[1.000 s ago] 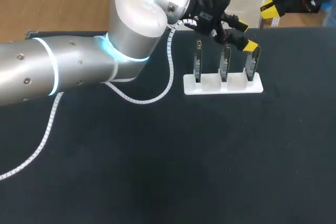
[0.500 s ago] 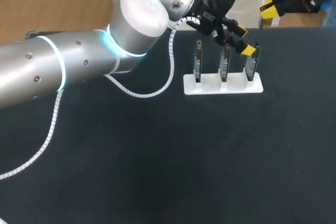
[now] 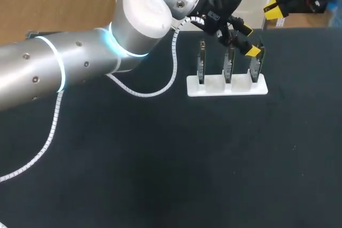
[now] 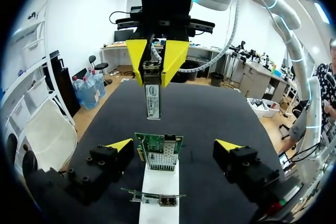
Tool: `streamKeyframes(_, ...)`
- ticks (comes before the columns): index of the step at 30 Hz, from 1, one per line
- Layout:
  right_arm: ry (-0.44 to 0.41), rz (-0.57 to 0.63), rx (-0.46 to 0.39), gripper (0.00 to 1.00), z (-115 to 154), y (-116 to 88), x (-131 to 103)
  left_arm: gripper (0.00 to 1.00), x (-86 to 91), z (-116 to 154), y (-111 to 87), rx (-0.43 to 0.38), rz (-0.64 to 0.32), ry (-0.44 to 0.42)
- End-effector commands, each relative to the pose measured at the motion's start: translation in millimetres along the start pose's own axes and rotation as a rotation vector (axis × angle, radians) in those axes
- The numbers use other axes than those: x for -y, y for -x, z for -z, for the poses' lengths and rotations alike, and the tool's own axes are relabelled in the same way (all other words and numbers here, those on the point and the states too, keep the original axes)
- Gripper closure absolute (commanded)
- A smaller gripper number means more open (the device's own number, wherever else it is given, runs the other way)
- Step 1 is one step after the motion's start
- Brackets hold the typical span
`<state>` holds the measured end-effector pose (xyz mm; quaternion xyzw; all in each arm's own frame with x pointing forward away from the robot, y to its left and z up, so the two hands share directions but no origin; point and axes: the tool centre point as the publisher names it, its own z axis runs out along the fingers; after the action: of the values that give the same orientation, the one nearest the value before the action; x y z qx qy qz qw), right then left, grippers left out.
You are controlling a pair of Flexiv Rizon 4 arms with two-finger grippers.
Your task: Pick up the optical module with the left hand, and insert it into the network port with the right hand.
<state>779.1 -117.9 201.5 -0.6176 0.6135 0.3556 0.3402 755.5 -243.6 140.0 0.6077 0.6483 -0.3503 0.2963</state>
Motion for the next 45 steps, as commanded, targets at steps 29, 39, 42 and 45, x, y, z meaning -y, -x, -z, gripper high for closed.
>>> streamKeyframes(29,0.003,0.004,0.008,1.00,1,0,-1,0.00,10.3,1,2.7,-0.069,-0.043,-0.019)
streamKeyframes(39,0.008,0.017,-0.009,1.00,-2,0,-10,0.00,10.3,1,2.7,-0.069,-0.043,-0.019)
streamKeyframes(42,0.008,0.009,-0.005,1.00,-3,-2,-12,0.00,10.3,1,2.7,-0.069,-0.043,-0.019)
streamKeyframes(45,0.007,0.004,-0.005,1.00,-4,-3,-15,0.00,10.3,1,2.7,-0.069,-0.043,-0.019)
